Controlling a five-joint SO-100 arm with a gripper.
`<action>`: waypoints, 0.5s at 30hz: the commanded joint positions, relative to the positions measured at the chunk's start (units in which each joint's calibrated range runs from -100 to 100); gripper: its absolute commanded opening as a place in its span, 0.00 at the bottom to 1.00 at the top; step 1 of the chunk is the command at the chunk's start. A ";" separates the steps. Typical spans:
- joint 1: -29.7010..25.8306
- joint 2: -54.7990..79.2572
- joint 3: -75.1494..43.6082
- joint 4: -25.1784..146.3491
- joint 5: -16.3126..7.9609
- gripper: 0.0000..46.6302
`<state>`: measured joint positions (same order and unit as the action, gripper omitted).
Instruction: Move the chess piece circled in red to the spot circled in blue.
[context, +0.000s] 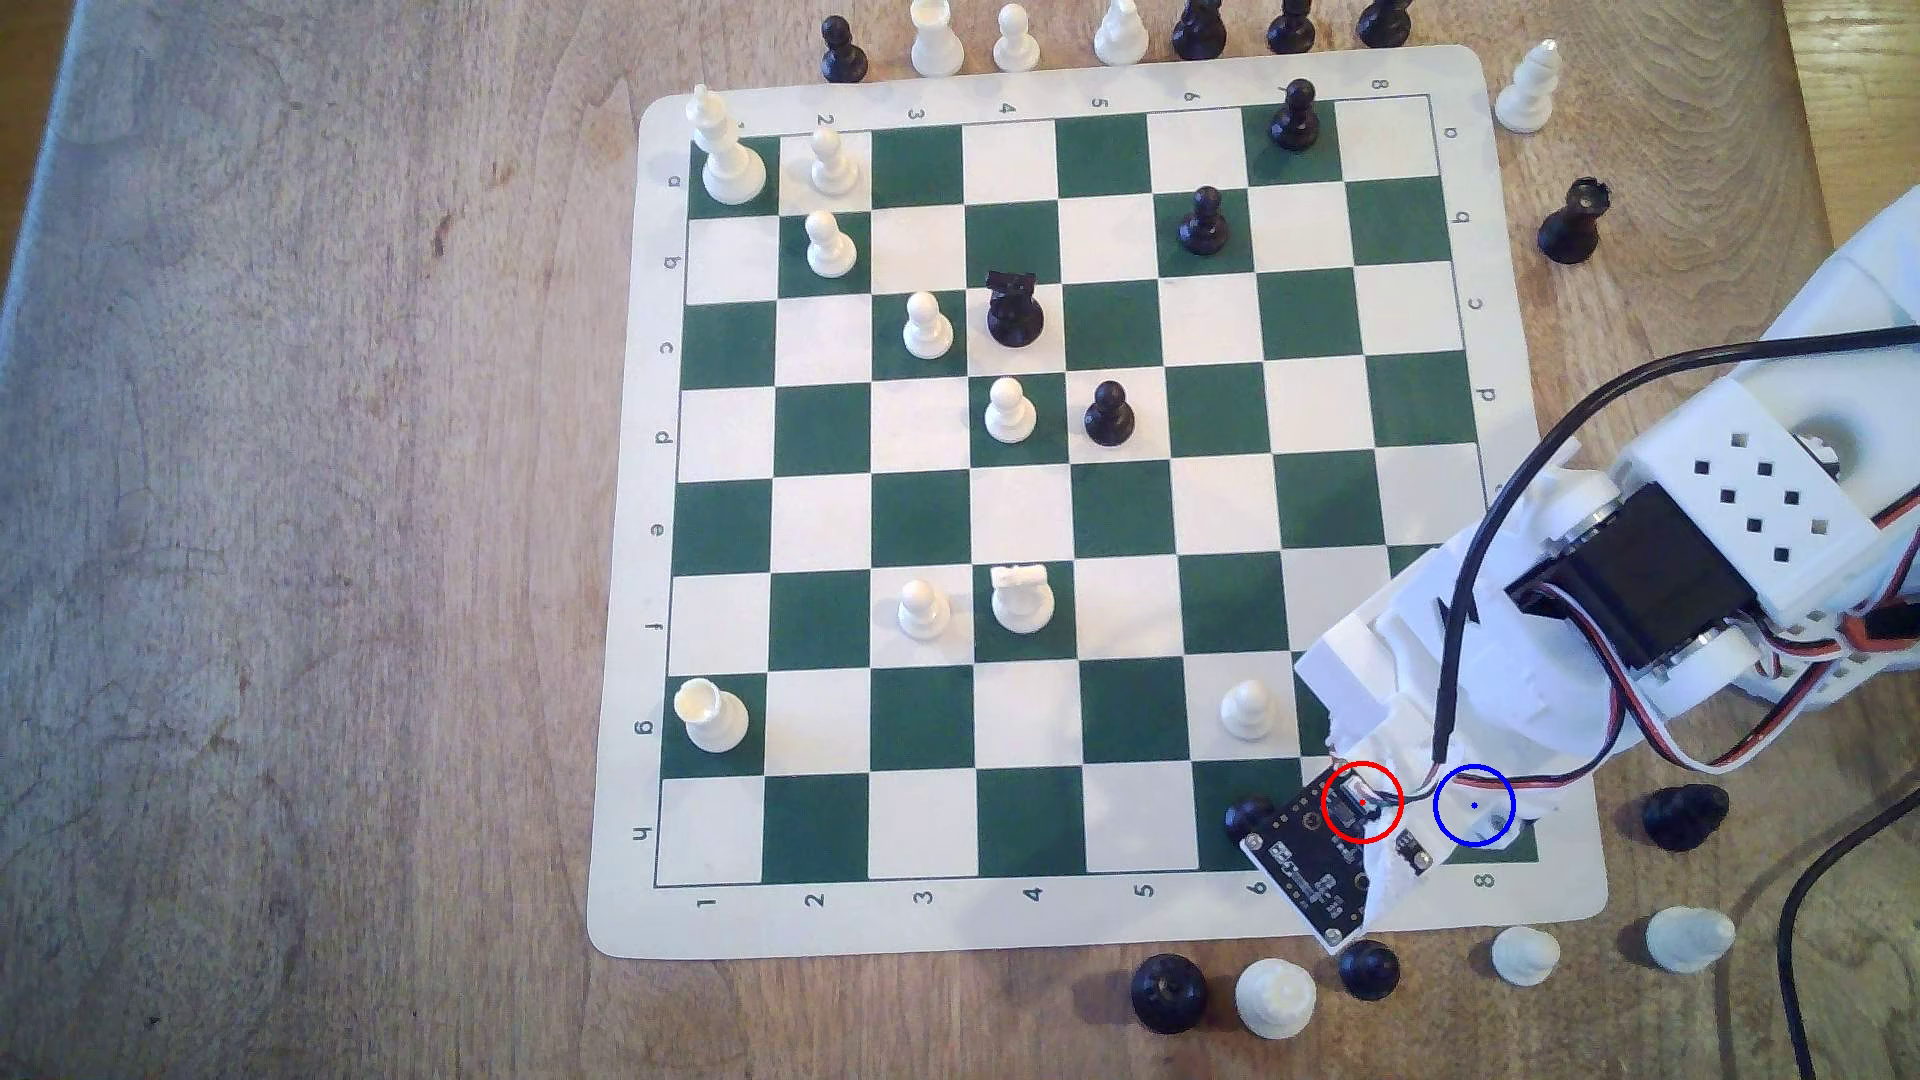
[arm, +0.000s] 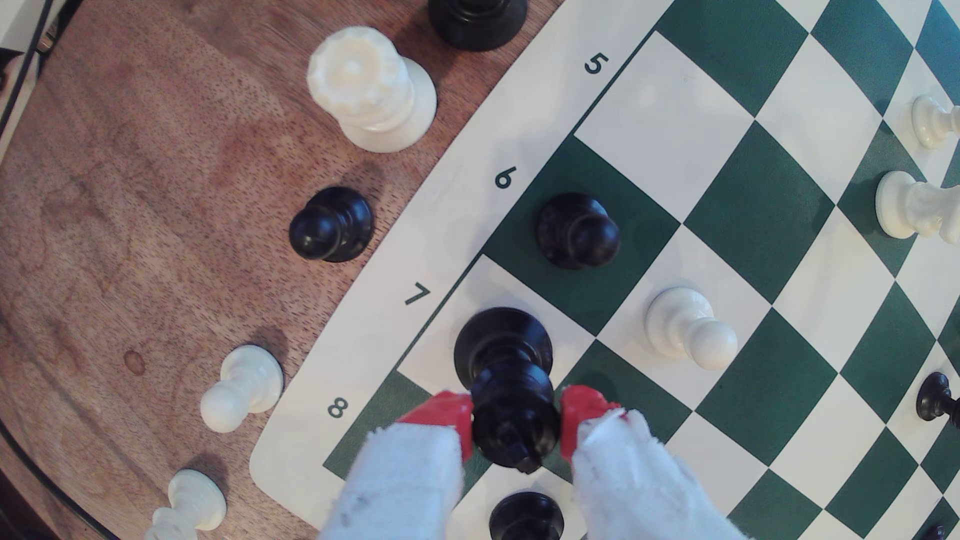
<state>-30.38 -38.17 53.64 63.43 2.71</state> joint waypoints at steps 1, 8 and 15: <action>-0.63 -0.88 -4.32 -0.04 -0.20 0.01; 0.70 -7.25 -7.85 3.49 -0.68 0.01; -0.39 -17.61 -9.85 9.71 -1.61 0.01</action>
<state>-30.01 -49.39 49.21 70.68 1.10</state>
